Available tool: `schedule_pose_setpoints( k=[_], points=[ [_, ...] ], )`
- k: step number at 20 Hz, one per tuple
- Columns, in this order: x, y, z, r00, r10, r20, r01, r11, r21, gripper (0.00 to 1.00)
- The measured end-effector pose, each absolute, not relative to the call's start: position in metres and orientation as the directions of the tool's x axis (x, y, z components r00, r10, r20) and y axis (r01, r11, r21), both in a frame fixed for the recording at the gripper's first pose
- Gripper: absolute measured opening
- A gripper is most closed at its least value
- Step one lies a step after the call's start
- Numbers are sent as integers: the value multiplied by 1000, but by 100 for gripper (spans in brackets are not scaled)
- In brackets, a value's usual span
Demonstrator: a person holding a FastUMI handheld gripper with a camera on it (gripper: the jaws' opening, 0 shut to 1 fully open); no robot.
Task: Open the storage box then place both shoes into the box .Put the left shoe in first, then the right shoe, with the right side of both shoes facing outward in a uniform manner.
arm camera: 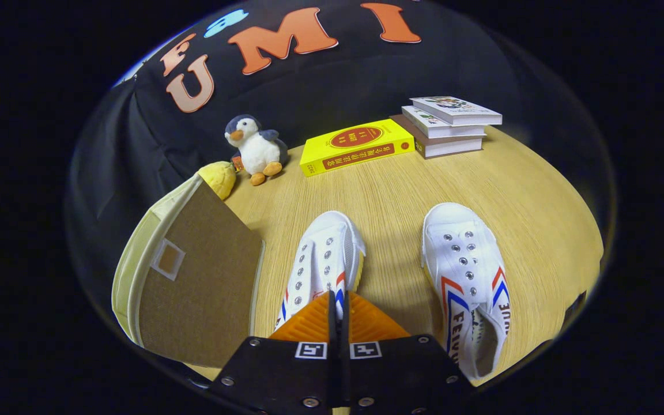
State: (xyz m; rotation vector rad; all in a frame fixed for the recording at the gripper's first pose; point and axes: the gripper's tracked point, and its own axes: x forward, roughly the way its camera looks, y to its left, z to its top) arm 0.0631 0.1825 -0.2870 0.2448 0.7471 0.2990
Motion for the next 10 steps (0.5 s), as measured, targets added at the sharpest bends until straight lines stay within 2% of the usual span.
schedule_pose_setpoints(
  k=[4, 7, 10],
  points=[
    [55, 181, -253, 728, 331, -600, -148, 931, 334, 0],
    [53, 187, -220, 762, 329, -558, -169, 932, 320, 0],
    [47, 185, -255, 740, 265, -618, -198, 964, 176, 0]
  ],
)
